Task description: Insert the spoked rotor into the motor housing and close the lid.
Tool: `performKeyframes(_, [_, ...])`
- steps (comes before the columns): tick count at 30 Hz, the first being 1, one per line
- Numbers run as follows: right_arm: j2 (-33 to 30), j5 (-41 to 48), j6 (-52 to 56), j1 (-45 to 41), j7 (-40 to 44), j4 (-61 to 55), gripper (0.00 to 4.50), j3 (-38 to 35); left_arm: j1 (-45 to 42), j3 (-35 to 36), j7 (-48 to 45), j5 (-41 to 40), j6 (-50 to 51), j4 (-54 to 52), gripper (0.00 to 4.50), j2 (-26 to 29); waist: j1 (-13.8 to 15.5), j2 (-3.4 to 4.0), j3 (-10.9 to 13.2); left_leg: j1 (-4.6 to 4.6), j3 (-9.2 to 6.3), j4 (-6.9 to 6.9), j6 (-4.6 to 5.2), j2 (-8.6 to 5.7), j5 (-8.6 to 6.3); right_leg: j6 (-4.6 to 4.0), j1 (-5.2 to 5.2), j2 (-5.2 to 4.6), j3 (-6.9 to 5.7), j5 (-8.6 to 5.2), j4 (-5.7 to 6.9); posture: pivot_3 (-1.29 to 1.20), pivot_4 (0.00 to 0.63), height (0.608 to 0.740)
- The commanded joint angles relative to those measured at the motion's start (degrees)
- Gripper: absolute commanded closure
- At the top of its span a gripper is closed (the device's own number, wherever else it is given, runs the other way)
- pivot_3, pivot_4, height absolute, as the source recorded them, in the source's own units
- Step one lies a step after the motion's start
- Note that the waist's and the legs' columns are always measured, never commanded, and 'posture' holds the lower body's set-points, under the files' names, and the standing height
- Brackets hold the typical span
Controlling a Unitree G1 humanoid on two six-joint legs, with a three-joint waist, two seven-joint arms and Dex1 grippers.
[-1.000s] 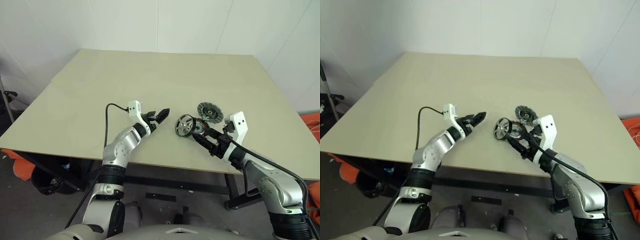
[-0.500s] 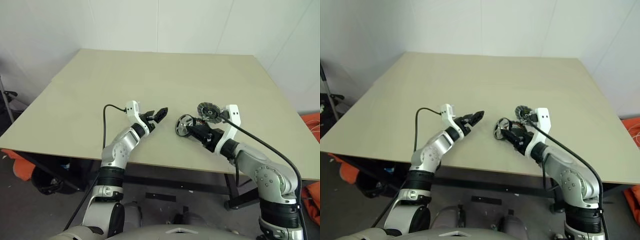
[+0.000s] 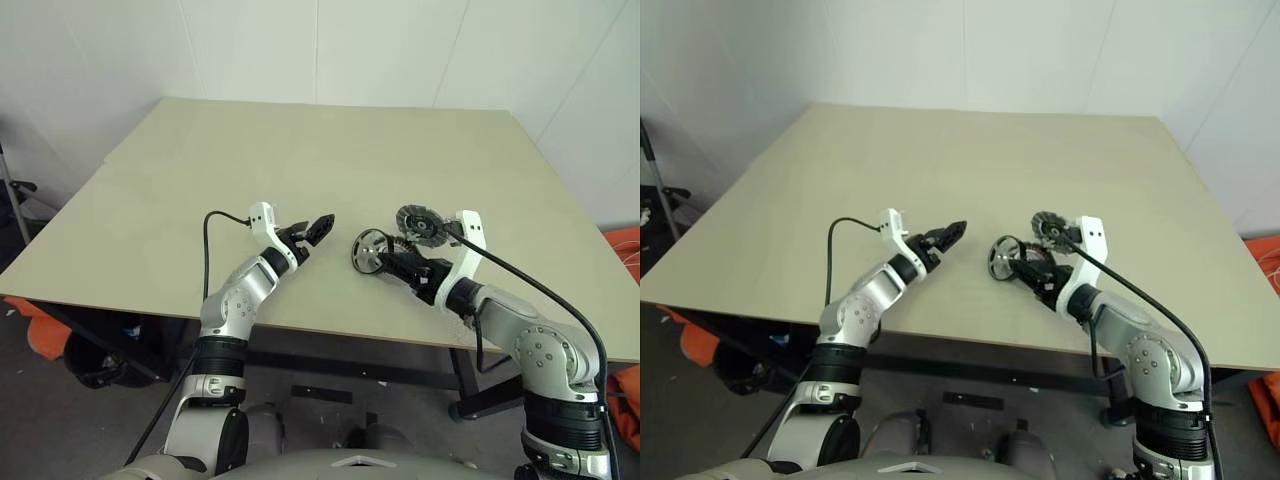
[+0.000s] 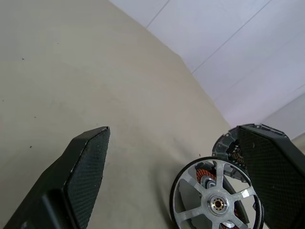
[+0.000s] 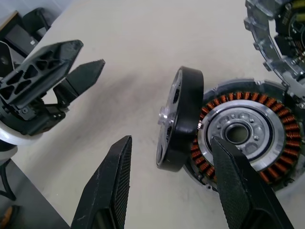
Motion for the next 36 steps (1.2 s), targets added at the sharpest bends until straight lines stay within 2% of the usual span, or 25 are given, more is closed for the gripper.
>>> performKeyframes(1, [-0.69,-0.53,-1.82,0.13,0.50,0.29,1.57,-1.29,-0.76,0.12,-0.35,-1.22,-0.18,-2.54,0.00,-0.14,0.00,0.00,0.00,0.00,0.00,0.00,0.00,0.00,0.00,0.00,0.00,0.00,0.00,0.00,0.00,0.00,0.000,0.740])
performKeyframes(20, [2.21,-2.01,-2.70,-3.63,0.22,3.69,1.57,0.80,-0.70,0.28,0.08,-2.19,-0.19,-3.22,0.00,-0.15,-0.09,0.00,0.00,-0.01,0.00,0.00,-0.01,0.00,0.00,-0.01,-0.01,0.00,0.00,0.01,0.00,0.00,0.000,0.740])
performKeyframes(23, [2.38,-2.54,-2.98,-3.92,0.14,4.00,2.15,1.06,-0.77,0.29,0.01,-2.26,-0.28,-3.18,0.00,-0.13,-0.09,0.00,0.00,-0.01,0.00,0.00,-0.01,0.00,0.00,-0.01,-0.01,0.00,0.00,0.01,0.01,0.00,0.000,0.740])
performKeyframes(29, [2.28,-3.04,-3.25,-4.30,0.29,4.33,4.22,0.89,-1.32,0.64,0.04,-2.58,-0.31,-2.99,0.00,-0.10,-0.09,0.00,0.00,0.00,0.00,0.00,-0.01,0.00,0.01,0.00,0.00,0.00,0.00,0.01,0.01,0.00,0.000,0.740])
performKeyframes(33, [2.46,-2.62,-2.89,-3.88,0.06,4.27,4.22,0.27,-1.45,0.69,-0.02,-2.64,-0.18,-2.89,0.00,-0.10,-0.09,0.00,0.00,0.00,0.00,0.00,-0.02,0.00,0.01,0.00,0.00,0.00,0.00,0.01,0.03,0.00,0.000,0.740])
performKeyframes(36, [5.17,2.11,-0.67,-3.95,-1.89,4.49,4.22,-3.45,-1.44,0.62,-0.01,-2.67,0.01,-2.90,0.00,-0.10,-0.09,0.00,0.00,0.00,0.00,0.00,-0.03,0.00,0.02,0.00,0.00,0.00,0.00,0.01,0.03,0.00,0.000,0.740])
